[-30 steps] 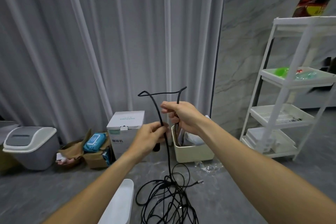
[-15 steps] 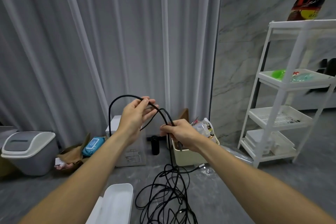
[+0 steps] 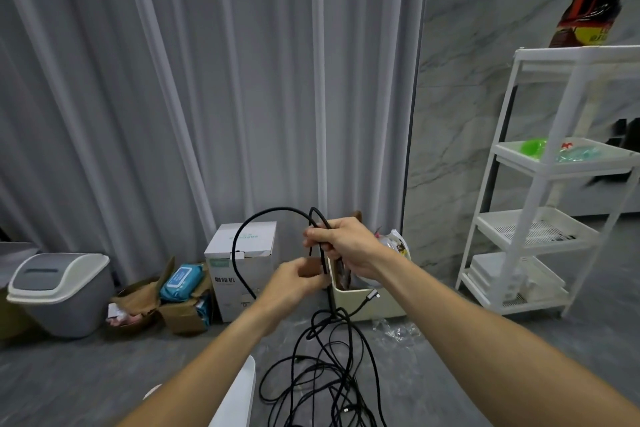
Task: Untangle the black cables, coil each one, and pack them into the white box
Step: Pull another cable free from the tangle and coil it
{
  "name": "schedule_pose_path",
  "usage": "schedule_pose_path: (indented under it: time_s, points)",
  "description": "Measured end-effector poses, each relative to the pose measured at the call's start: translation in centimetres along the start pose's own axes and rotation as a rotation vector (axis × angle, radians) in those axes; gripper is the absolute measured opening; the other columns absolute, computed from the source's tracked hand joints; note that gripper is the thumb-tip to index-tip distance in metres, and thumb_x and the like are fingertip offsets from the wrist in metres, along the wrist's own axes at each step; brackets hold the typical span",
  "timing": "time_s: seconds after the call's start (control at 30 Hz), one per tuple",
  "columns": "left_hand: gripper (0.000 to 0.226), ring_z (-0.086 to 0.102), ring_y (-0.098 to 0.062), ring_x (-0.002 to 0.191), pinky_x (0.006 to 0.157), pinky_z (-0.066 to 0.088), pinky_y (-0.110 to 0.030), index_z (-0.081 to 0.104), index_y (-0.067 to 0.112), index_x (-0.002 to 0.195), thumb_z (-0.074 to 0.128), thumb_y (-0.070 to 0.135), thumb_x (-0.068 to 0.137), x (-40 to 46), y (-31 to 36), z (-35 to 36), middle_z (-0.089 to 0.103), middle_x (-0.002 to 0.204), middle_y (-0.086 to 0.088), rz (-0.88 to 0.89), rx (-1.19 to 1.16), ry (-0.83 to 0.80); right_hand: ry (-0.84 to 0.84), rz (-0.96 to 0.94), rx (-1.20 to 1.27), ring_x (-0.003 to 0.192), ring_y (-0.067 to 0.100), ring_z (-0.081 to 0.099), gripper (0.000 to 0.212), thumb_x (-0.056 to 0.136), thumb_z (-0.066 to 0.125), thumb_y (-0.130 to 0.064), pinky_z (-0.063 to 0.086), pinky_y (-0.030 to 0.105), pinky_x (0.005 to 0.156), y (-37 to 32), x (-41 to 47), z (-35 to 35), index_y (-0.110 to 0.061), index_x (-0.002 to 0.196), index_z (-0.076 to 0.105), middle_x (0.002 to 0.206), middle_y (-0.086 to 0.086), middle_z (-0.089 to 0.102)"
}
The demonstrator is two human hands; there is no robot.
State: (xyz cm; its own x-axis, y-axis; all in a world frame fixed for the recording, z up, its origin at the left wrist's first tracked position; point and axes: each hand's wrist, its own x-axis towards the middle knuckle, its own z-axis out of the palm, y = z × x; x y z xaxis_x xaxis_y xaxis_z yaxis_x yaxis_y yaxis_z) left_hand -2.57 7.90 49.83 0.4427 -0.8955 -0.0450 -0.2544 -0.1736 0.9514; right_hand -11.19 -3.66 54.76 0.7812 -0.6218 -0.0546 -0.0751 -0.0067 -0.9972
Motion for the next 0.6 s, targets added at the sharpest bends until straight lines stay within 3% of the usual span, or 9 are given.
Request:
schedule_pose_path:
  time_s: [0.13, 0.23, 0.37, 0.47, 0.6]
  points:
    - [0.009, 0.071, -0.015, 0.095, 0.090, 0.057, -0.038, 0.072, 0.028, 0.101, 0.066, 0.026, 0.093, 1.0, 0.1, 0.2, 0.076, 0.098, 0.005, 0.065, 0.095, 0.105, -0.035, 0.040, 0.130, 0.047, 0.003, 0.041, 0.006, 0.092, 0.065, -0.006, 0.033, 0.014, 0.043, -0.5, -0.2, 0.0, -0.004, 0.090, 0.071, 0.083, 0.009, 0.071]
    - [0.012, 0.072, -0.017, 0.088, 0.082, 0.059, -0.032, 0.070, 0.023, 0.095, 0.059, 0.018, 0.099, 1.4, 0.6, 0.0, 0.075, 0.101, -0.005, 0.066, 0.001, 0.133, -0.043, 0.033, 0.182, 0.052, 0.005, 0.040, 0.006, 0.091, 0.067, -0.004, 0.031, 0.015, 0.046, -1.0, -0.5, -0.6, -0.004, 0.096, 0.071, 0.082, 0.007, 0.068]
    - [0.013, 0.067, -0.016, 0.081, 0.072, 0.059, -0.023, 0.067, 0.014, 0.097, 0.054, 0.010, 0.100, 1.6, 2.1, -0.9, 0.070, 0.098, -0.010, 0.081, -0.206, 0.263, -0.002, 0.060, 0.083, 0.056, 0.007, 0.041, 0.021, 0.090, 0.063, 0.001, 0.031, 0.015, 0.047, 0.3, -0.4, -1.8, -0.003, 0.110, 0.068, 0.078, 0.002, 0.060]
    - [0.012, 0.070, -0.020, 0.086, 0.074, 0.060, -0.024, 0.066, 0.011, 0.103, 0.054, 0.013, 0.101, 1.6, 3.3, -2.1, 0.070, 0.103, -0.008, 0.099, -0.292, 0.320, 0.033, 0.096, -0.052, 0.059, 0.008, 0.042, 0.029, 0.086, 0.061, 0.007, 0.032, 0.016, 0.048, 2.2, -0.3, -2.2, -0.005, 0.111, 0.069, 0.079, 0.001, 0.059]
    - [0.012, 0.071, -0.024, 0.092, 0.076, 0.060, -0.023, 0.064, 0.013, 0.103, 0.053, 0.015, 0.102, 1.5, 4.7, -2.9, 0.071, 0.105, -0.006, 0.130, -0.333, 0.331, 0.037, 0.118, -0.266, 0.068, 0.005, 0.051, 0.031, 0.082, 0.071, -0.003, 0.039, 0.014, 0.054, 3.8, -0.1, -2.5, -0.014, 0.111, 0.069, 0.079, -0.007, 0.059]
